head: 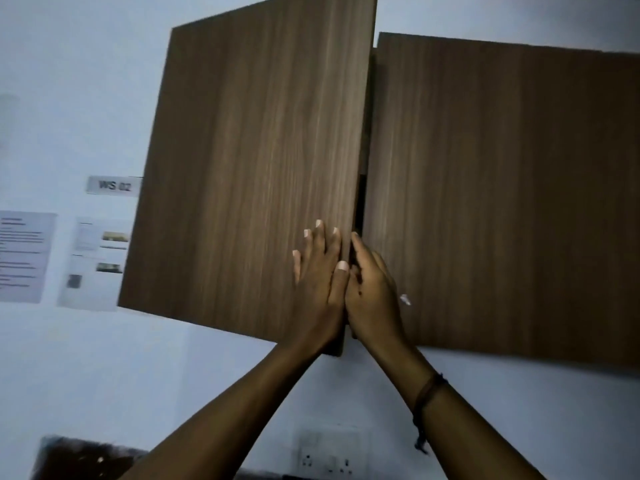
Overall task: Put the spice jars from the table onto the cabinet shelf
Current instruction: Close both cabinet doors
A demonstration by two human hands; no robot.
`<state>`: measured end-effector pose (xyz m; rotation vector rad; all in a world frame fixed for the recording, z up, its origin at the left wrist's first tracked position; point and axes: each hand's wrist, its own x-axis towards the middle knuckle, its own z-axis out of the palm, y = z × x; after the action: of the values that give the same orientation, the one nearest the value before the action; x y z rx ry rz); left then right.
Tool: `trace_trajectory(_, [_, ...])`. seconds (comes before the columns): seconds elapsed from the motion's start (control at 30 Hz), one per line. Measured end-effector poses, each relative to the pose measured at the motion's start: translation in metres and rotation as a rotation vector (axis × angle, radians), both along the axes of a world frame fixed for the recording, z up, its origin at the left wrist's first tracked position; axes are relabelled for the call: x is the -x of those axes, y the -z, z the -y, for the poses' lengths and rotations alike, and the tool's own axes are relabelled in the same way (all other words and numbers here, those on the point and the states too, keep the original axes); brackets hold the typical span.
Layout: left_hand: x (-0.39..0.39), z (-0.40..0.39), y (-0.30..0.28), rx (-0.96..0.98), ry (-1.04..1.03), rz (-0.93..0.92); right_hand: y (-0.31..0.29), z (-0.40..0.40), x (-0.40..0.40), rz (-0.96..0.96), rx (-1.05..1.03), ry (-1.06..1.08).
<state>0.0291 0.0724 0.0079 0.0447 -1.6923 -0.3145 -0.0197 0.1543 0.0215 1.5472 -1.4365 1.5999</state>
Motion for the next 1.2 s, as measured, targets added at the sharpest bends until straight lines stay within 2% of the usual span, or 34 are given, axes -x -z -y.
trace_trajectory(0.17, [0.035,0.024,0.0,0.029,-0.057,0.067,0.0,0.021,0.042,-0.188,-0.108,0.252])
trace_trajectory(0.27, [0.051,0.037,-0.001,0.069,-0.132,0.122,0.001,0.033,0.061,-0.162,-0.17,0.333])
trace_trajectory(0.37, [0.062,0.05,0.001,0.104,-0.213,0.175,0.008,0.042,0.077,-0.379,-0.212,0.611])
trace_trajectory(0.67, [0.081,0.075,0.004,0.199,-0.359,0.255,0.012,0.064,0.103,-0.42,-0.343,0.719])
trace_trajectory(0.93, [0.078,0.075,0.004,0.257,-0.481,0.312,0.015,0.057,0.107,-0.478,-0.367,0.726])
trace_trajectory(1.1, [0.07,0.077,0.004,0.285,-0.627,0.424,0.022,0.046,0.102,-0.449,-0.415,0.686])
trace_trajectory(1.2, [0.063,0.073,0.002,0.287,-0.671,0.43,0.026,0.036,0.103,-0.419,-0.429,0.678])
